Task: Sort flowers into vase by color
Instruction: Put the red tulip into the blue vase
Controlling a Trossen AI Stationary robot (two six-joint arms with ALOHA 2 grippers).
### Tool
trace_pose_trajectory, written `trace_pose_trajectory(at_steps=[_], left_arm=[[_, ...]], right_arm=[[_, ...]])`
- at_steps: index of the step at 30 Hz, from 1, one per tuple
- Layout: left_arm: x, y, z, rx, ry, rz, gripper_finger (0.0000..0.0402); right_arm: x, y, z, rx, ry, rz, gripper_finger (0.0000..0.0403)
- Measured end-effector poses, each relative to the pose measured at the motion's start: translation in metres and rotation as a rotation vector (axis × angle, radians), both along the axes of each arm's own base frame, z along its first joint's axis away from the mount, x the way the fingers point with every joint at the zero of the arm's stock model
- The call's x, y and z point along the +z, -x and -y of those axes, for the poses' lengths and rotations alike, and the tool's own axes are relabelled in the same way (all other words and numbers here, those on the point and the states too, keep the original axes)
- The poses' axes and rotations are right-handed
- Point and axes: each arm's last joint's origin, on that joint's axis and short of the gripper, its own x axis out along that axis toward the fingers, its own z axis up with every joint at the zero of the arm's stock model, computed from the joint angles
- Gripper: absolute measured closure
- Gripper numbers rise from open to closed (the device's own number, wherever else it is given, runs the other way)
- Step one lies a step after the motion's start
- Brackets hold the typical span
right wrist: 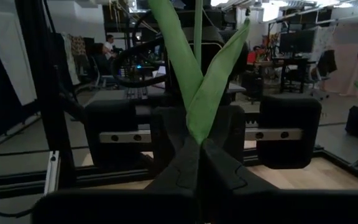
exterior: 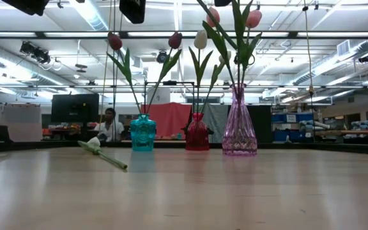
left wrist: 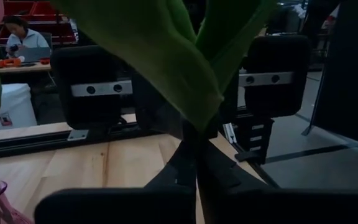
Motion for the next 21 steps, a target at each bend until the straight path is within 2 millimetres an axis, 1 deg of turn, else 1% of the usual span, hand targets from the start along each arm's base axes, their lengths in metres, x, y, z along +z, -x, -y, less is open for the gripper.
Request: trace_pose_trajectory(at_steps=[3,7,10,12,14,15,17,21], left_arm=[[0.000,0.000,0.000,0.006,-0.001,-0.004,0.0399],[0.004,0.007,-0.004,0.037,-0.020,-0.036,0.0400],[0.008,0.017,-0.010,0.081,-0.053,-0.101,0.0400],[0.013,0.026,-0.017,0.120,-0.081,-0.138,0.0400],[0.016,0.038,-0.024,0.179,-0.110,-0.190,0.0400],[0.018,0.043,-0.028,0.220,-0.122,-0.209,0.0400],[0.022,0.053,-0.036,0.304,-0.145,-0.240,0.0400],[0.029,0.070,-0.052,0.459,-0.171,-0.260,0.0400]], right_arm=[[0.000,0.000,-0.001,-0.009,-0.006,-0.004,0.0353],[0.006,0.010,-0.010,-0.069,0.042,-0.010,0.0313],[0.012,0.022,-0.019,-0.163,0.079,-0.037,0.0293],[0.011,0.029,-0.025,-0.219,0.120,-0.091,0.0286],[0.008,0.035,-0.028,-0.235,0.131,-0.146,0.0284],[0.007,0.037,-0.028,-0.228,0.111,-0.170,0.0284],[0.001,0.036,-0.020,-0.189,0.040,-0.226,0.0288],[-0.019,0.025,0.001,-0.109,-0.073,-0.375,0.0293]])
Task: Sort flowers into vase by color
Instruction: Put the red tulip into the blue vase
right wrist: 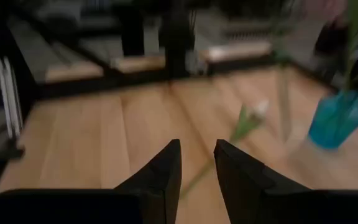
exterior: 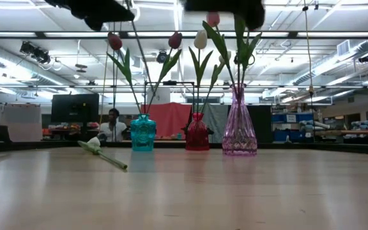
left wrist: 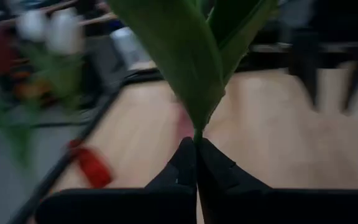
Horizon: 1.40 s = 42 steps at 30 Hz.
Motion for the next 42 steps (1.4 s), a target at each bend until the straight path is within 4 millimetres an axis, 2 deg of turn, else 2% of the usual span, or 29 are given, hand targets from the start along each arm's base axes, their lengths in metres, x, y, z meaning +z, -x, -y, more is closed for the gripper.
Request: trace_pose_trajectory(at_steps=[6,9,16,26,37,42], left_arm=[[0.002,0.007,-0.025,0.173,-0.047,-0.027,0.0400],[0.000,0.005,-0.039,0.245,-0.057,-0.049,0.0400],[-0.001,0.005,-0.069,0.383,-0.079,-0.070,0.0400],[-0.001,0.000,-0.098,0.385,-0.042,-0.039,0.0400],[-0.039,-0.022,-0.124,0.440,0.017,-0.198,0.0399],[-0.053,-0.030,-0.135,0.483,0.056,-0.222,0.0365]], right_arm=[[-0.012,-0.008,0.021,0.020,-0.009,-0.108,0.0294],[-0.012,-0.009,0.026,0.008,0.056,-0.129,0.0294],[-0.017,-0.008,0.030,0.009,0.060,-0.146,0.0293],[-0.023,-0.006,0.031,0.016,0.024,-0.120,0.0293],[-0.022,-0.006,0.028,0.033,0.013,-0.106,0.0293],[-0.021,-0.007,0.028,0.037,0.007,-0.097,0.0293]])
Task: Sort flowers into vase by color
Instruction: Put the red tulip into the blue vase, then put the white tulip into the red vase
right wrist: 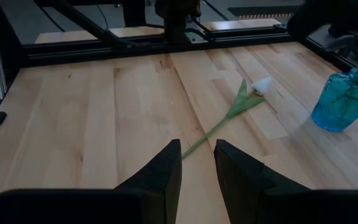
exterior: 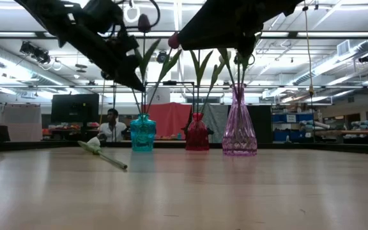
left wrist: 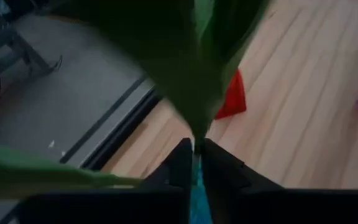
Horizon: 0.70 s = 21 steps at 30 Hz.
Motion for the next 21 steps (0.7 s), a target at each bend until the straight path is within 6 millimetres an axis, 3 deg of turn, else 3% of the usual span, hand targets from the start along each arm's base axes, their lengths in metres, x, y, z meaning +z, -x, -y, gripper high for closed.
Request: trace_pose_trajectory(at_steps=[5,10,21], left_arm=[[-0.004,0.002,0.000,-0.001,0.010,-0.049,0.0302],[0.006,0.015,0.010,-0.027,0.021,-0.049,0.0259],[0.006,0.057,0.032,-0.114,-0.067,0.163,0.0252]], right_arm=[[0.000,0.000,0.000,0.001,-0.001,-0.001,0.0293],[0.000,0.000,-0.001,0.002,-0.001,0.000,0.0293],[0.001,-0.010,0.023,-0.043,-0.107,0.031,0.0293]])
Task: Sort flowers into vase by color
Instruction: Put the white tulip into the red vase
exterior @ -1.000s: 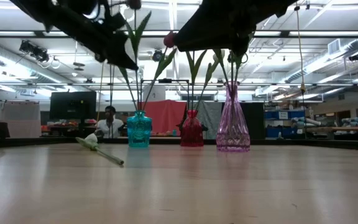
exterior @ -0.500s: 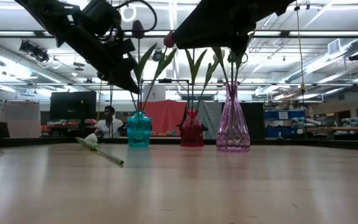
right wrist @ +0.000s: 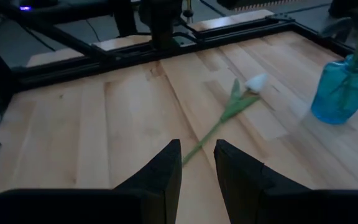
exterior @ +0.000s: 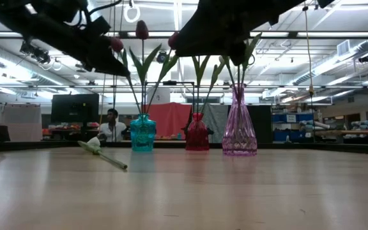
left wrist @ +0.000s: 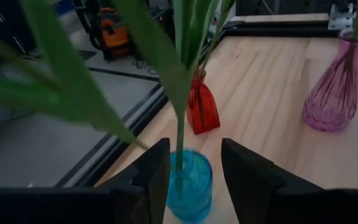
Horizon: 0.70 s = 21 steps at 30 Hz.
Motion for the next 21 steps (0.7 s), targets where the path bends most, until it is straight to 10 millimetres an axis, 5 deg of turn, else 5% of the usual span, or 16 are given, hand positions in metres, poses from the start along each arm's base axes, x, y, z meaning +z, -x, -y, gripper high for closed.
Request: trace_pose_trajectory(at_steps=[9,21], left_arm=[[-0.012,0.017,0.013,-0.069,-0.005,0.038,0.0253],[-0.010,0.034,0.034,-0.111,-0.049,0.138,0.0254]], right_arm=[[-0.016,-0.018,-0.013,0.038,0.012,0.022,0.0293],[-0.037,-0.066,-0.045,0.008,0.235,-0.022,0.0293]])
